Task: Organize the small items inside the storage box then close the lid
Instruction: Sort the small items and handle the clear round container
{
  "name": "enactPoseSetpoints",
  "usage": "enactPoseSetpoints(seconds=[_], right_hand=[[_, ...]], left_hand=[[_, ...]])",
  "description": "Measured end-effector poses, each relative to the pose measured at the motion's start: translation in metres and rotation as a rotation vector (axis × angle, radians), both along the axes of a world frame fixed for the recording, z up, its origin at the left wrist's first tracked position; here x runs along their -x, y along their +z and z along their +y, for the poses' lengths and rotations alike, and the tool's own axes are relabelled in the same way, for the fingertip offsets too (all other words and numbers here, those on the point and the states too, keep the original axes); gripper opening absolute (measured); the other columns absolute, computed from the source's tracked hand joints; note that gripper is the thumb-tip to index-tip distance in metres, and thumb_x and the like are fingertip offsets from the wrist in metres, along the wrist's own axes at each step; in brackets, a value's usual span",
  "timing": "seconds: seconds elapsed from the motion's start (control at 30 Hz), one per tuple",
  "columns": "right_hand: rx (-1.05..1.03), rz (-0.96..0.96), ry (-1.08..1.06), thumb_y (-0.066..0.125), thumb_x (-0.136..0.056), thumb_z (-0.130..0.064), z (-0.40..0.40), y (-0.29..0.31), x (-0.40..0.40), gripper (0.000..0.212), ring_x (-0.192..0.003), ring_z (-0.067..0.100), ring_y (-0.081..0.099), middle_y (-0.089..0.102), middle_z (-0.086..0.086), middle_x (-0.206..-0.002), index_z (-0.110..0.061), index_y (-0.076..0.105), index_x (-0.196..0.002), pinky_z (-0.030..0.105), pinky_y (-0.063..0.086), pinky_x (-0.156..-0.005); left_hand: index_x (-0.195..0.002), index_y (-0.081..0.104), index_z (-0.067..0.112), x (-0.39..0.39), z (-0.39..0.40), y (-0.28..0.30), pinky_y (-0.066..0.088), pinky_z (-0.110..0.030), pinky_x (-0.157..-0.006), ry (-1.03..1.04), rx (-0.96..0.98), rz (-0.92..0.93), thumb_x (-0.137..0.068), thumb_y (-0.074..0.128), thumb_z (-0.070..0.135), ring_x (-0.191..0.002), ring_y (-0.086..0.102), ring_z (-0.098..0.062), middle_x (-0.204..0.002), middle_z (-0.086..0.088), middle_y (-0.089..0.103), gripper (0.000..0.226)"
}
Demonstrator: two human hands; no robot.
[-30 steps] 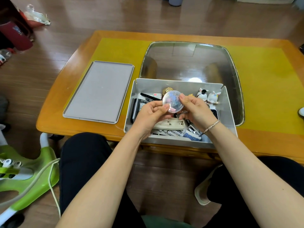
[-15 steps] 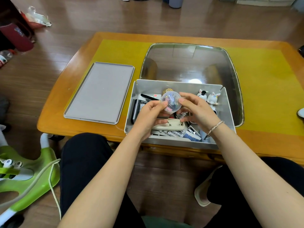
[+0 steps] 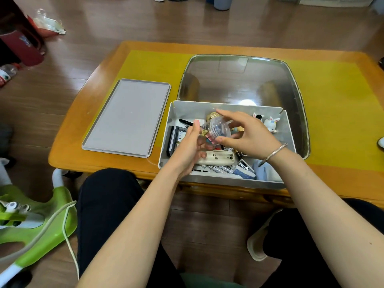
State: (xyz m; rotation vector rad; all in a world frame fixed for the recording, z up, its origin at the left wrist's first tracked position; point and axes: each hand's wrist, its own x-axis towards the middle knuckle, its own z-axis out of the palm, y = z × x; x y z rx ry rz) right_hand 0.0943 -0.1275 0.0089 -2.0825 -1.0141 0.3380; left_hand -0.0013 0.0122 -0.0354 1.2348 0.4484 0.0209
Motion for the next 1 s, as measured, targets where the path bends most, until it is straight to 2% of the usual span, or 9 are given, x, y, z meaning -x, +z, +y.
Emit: enactPoseSetpoints(seconds=[0.13, 0.2, 0.3, 0.33, 0.43, 0.53, 0.7, 0.93, 1.0], right_hand=[[-0.084, 0.219, 0.023, 0.076, -0.075, -0.018, 0.001, -0.002, 0.004, 0.052, -0.088, 0.005, 0.066, 0.061, -0.007, -0.108, -0.027, 0.056, -0.123, 0.021, 0.056, -0.080], [-0.079, 0.242, 0.040, 0.077, -0.075, -0.018, 0.002, -0.002, 0.005, 0.052, -0.084, 0.003, 0.067, 0.062, -0.011, -0.103, -0.028, 0.055, -0.120, 0.025, 0.056, -0.081], [-0.043, 0.225, 0.022, 0.074, -0.076, -0.027, 0.002, -0.003, 0.005, 0.054, -0.082, 0.013, 0.068, 0.066, -0.003, -0.098, -0.026, 0.055, -0.126, 0.033, 0.056, -0.084], [-0.046, 0.234, 0.017, 0.072, -0.076, -0.033, 0.001, -0.004, 0.006, 0.055, -0.081, 0.017, 0.069, 0.068, 0.001, -0.096, -0.024, 0.055, -0.127, 0.036, 0.056, -0.084], [-0.097, 0.327, -0.006, 0.066, -0.076, -0.038, 0.000, -0.006, 0.009, 0.052, -0.083, 0.028, 0.070, 0.071, 0.017, -0.090, -0.017, 0.058, -0.123, 0.040, 0.057, -0.080], [-0.136, 0.434, -0.013, 0.059, -0.089, -0.022, 0.000, -0.007, 0.010, 0.035, -0.082, 0.038, 0.068, 0.064, 0.035, -0.088, -0.003, 0.059, -0.119, 0.032, 0.060, -0.068], [-0.151, 0.681, -0.034, 0.047, -0.092, -0.034, -0.003, -0.011, 0.014, 0.044, -0.066, 0.030, 0.070, 0.070, 0.021, -0.079, 0.005, 0.060, -0.108, 0.035, 0.059, -0.067], [-0.101, 0.637, -0.039, 0.044, -0.088, -0.046, -0.001, -0.008, 0.011, 0.038, -0.048, 0.029, 0.065, 0.062, 0.017, -0.058, -0.015, 0.052, -0.107, 0.031, 0.055, -0.044], [-0.080, 0.584, -0.012, 0.045, -0.085, -0.049, 0.001, -0.006, 0.012, 0.045, -0.052, 0.030, 0.066, 0.064, 0.020, -0.064, -0.015, 0.050, -0.115, 0.031, 0.055, -0.046]], left_hand=[[-0.128, 0.044, 0.014, -0.003, -0.003, -0.001, 0.027, -0.019, -0.048, -0.084, -0.010, 0.035, -0.092, 0.022, 0.066, -0.059, 0.041, -0.004, -0.086, 0.000, 0.055, 0.067], [-0.115, 0.056, 0.017, -0.002, -0.004, 0.000, 0.026, -0.019, -0.045, -0.098, -0.077, 0.045, -0.093, 0.016, 0.067, -0.057, 0.038, -0.006, -0.077, -0.001, 0.050, 0.067], [-0.119, 0.054, 0.020, 0.000, -0.008, -0.002, 0.049, -0.030, -0.071, -0.013, -0.364, 0.051, -0.095, 0.013, 0.063, -0.076, 0.059, -0.013, -0.087, -0.005, 0.062, 0.065], [-0.120, 0.051, 0.021, 0.001, -0.010, -0.003, 0.049, -0.026, -0.079, 0.031, -0.457, 0.005, -0.097, 0.015, 0.060, -0.083, 0.060, 0.000, -0.094, 0.002, 0.063, 0.058], [-0.113, 0.043, 0.020, 0.005, -0.015, -0.005, 0.042, -0.003, -0.068, 0.043, -0.507, -0.149, -0.101, 0.023, 0.046, -0.082, 0.057, 0.017, -0.099, 0.007, 0.059, 0.034], [-0.113, 0.040, 0.020, 0.006, -0.018, -0.006, 0.048, -0.011, -0.072, 0.046, -0.537, -0.221, -0.101, 0.028, 0.045, -0.092, 0.061, 0.003, -0.108, -0.003, 0.058, 0.030], [-0.119, 0.036, 0.029, 0.007, -0.020, -0.007, 0.047, -0.024, -0.073, 0.045, -0.828, -0.279, -0.090, 0.027, 0.061, -0.093, 0.053, -0.010, -0.112, -0.001, 0.042, 0.045], [-0.120, 0.044, 0.024, 0.002, -0.020, -0.008, 0.049, -0.032, -0.082, 0.059, -0.689, -0.247, -0.098, 0.030, 0.049, -0.099, 0.055, -0.014, -0.113, -0.001, 0.053, 0.036], [-0.116, 0.044, 0.023, 0.002, -0.018, -0.007, 0.049, -0.020, -0.076, 0.068, -0.625, -0.221, -0.100, 0.030, 0.044, -0.095, 0.057, -0.008, -0.113, -0.005, 0.055, 0.030]])
